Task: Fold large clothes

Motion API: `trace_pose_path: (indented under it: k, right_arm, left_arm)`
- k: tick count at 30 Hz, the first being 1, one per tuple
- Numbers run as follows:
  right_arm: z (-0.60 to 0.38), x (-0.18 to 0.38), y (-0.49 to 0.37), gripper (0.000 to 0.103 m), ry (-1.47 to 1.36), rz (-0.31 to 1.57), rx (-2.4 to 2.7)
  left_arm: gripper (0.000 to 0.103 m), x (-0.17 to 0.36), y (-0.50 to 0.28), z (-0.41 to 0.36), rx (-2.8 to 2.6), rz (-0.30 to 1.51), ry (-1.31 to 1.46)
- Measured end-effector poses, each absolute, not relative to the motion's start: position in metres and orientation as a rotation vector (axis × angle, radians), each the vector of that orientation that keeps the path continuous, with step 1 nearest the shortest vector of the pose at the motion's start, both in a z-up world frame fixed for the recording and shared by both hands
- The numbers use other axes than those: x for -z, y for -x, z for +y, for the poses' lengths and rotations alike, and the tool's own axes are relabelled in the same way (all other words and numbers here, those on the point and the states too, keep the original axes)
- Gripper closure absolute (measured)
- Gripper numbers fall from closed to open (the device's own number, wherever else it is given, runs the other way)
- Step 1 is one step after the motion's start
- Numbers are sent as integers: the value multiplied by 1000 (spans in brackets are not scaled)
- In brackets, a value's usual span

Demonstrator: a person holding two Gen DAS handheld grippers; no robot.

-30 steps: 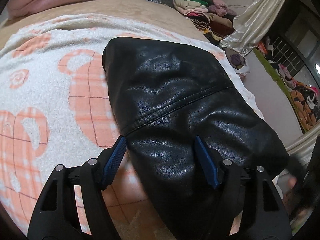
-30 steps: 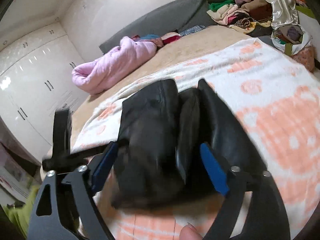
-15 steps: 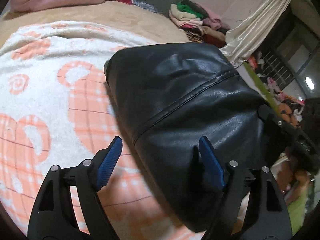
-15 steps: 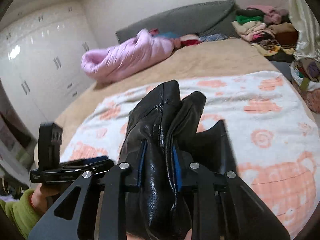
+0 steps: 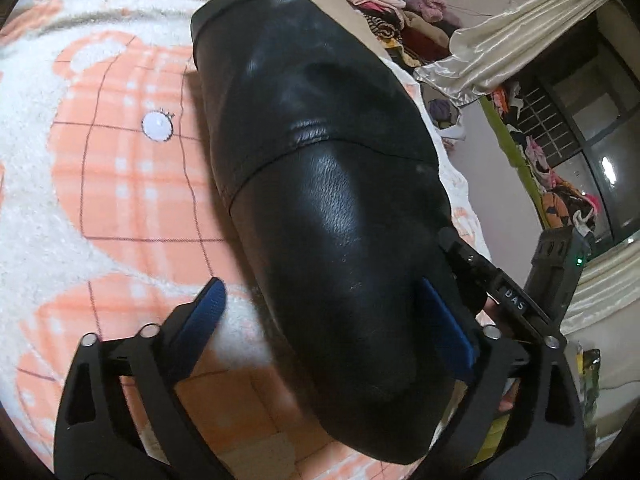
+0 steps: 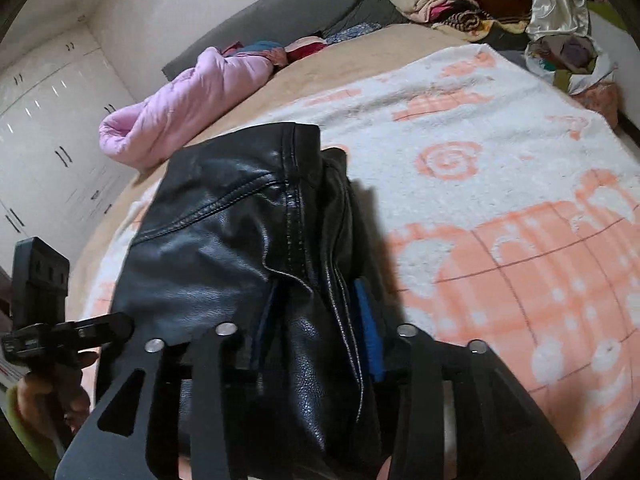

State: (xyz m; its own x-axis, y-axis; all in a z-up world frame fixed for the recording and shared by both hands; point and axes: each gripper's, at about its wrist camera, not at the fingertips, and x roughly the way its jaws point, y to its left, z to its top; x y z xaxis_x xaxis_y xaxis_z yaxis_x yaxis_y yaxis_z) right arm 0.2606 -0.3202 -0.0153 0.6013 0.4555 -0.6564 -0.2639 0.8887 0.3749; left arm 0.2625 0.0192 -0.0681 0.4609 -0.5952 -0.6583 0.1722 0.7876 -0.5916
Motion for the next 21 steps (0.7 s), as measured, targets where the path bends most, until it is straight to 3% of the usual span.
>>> trace_pose_path:
  k: [3, 7, 8, 9, 12, 17, 21]
  right_arm:
    - [-329, 11, -259, 34, -295, 852, -421]
    - [-340, 15, -255, 27, -312, 900, -479]
    - [-343, 20, -255, 28, -325, 920, -487]
    - [-347, 26, -255, 41, -362, 934, -502]
    - [-357, 50, -249, 55, -560, 947, -541]
    - [-338, 48, -217, 56, -701, 916, -517]
    - [-305, 46, -193, 51, -554, 856, -442]
  left_arm:
    - [10, 68, -264, 12, 504, 992, 466]
    - [9, 65, -268, 12, 508, 989, 455]
    - [9, 66, -269, 11, 509, 990, 453]
    - [9, 66, -268, 10, 510, 991, 447]
    - [9, 66, -270, 6, 507, 987, 402]
    - [9, 44, -280, 10, 450, 939, 267]
    - [9, 47, -290, 13, 425, 971, 185]
